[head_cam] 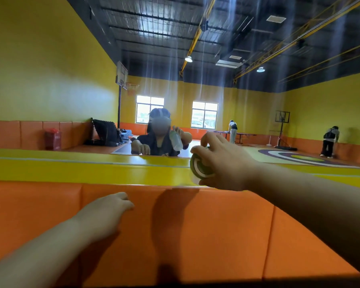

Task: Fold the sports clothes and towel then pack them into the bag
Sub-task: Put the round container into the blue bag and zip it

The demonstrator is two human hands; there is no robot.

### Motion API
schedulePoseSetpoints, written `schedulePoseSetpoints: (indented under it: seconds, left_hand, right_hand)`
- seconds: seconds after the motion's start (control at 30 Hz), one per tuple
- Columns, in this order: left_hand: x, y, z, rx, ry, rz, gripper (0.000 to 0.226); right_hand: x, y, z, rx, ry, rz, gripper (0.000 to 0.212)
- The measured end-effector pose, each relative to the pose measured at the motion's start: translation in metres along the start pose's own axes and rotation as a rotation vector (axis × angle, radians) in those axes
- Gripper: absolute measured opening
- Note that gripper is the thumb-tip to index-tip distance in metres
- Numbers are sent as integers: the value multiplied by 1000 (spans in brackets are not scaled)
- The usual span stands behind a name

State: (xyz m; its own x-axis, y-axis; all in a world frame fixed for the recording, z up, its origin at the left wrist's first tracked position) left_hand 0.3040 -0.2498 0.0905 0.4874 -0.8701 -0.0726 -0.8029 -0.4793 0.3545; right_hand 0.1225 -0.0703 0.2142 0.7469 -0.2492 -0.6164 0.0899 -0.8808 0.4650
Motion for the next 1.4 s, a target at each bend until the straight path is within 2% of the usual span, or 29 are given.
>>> schedulePoseSetpoints:
  seconds: [0.2,0.4,0.57,0.83,0.97,1.1,1.23,1.4]
  left_hand:
    - [17,-66,4,77,-57,-39,46]
    - [21,-128,18,228,-37,-115,26]
    - [23,-177,30,248,-90,-153,12]
    - [31,-210,48,245,-244,-193,17]
    - [31,-213,50,330,-180,-197,15]
    - [32,-217,48,406,-9,-242,28]
    - [40,-220,45,300,118,-311,33]
    - [56,-215,41,235,74,-403,39]
  right_hand:
    - [46,-44,-32,-25,62,-125,80]
    - [98,-74,-34,15,177,-157,81]
    - [144,-88,-19,41,306,-138,76]
    - [210,-102,-1,26,569,-91,74]
    - [224,-104,-6,-16,659,-115,76]
    - [235,-104,-10,-35,686,-186,75]
    - [236,-104,-14,-41,703,-254,70]
    - [244,-104,-17,-6,653,-362,69]
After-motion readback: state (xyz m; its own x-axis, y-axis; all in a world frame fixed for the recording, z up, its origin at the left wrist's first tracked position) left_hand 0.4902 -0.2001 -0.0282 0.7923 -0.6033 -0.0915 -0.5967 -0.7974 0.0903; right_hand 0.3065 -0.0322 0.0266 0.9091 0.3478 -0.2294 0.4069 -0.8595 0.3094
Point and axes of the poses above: each hand's wrist, its own y-axis towards the middle knuckle, its own z-axis out of the palm, x = y × z, the point moved 3 cm from there along y, towards the middle knuckle, and after that the axes turned 11 degrees about -y, right-handed, at the moved point
